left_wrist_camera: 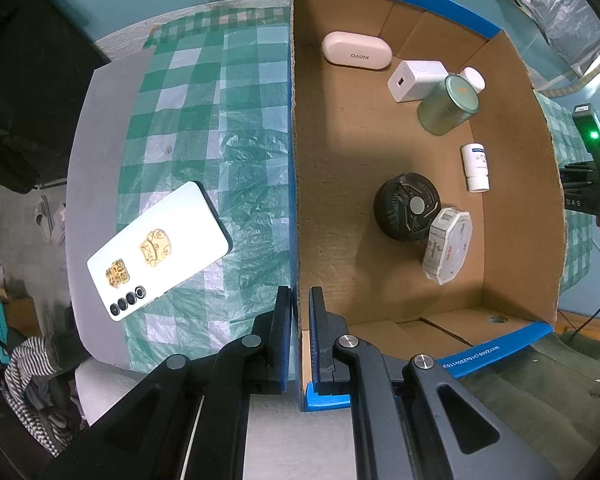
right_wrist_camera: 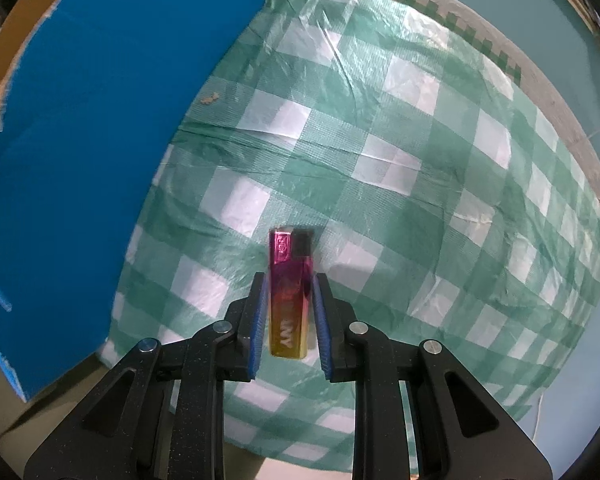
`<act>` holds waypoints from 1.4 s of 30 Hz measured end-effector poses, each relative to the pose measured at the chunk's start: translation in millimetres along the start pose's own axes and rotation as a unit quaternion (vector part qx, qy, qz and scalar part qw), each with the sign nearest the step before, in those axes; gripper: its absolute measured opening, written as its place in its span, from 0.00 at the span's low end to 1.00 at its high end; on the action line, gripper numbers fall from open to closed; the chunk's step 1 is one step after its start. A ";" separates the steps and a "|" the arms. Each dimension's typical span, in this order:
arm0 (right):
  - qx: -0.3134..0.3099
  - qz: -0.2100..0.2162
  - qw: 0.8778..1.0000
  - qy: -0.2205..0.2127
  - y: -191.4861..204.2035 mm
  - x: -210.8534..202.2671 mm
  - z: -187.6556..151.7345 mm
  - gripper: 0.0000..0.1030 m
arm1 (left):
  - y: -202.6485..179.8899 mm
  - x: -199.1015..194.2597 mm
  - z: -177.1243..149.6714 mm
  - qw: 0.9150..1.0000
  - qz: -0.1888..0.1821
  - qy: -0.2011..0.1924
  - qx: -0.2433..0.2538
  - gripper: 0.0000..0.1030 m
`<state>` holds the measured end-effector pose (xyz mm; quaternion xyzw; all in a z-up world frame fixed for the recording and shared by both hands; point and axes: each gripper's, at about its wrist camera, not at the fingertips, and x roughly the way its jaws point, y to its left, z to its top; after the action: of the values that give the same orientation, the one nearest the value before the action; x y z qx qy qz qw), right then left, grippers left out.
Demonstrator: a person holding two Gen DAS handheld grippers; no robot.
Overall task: Organize rigid objects
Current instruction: 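Lift the lighter with the right tool and carry it over the box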
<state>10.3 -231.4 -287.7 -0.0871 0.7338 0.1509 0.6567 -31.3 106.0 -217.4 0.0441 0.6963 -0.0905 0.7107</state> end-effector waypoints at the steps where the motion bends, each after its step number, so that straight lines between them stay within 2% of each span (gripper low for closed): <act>1: 0.002 0.001 1.000 0.000 -1.1 1.5 0.6 0.20 | 0.0 -0.2 0.1 1.000 0.000 0.000 0.000 0.06; 18: 0.012 -0.004 1.000 0.016 -1.7 12.5 -8.4 0.23 | 0.9 0.2 -1.9 1.000 -0.002 0.000 -0.002 0.06; 33: 0.015 0.001 1.000 0.005 -6.3 14.2 -2.5 0.21 | 1.3 2.3 -1.1 1.000 -0.001 0.002 0.000 0.06; 42: 0.005 0.003 1.000 -0.003 -2.8 -9.7 -10.2 0.21 | -0.7 2.5 -0.5 1.000 0.000 0.002 0.001 0.06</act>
<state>2.8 -238.1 -277.5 -0.0813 0.7330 0.1488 0.6588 -31.8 105.2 -219.8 0.0449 0.6975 -0.0914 0.7093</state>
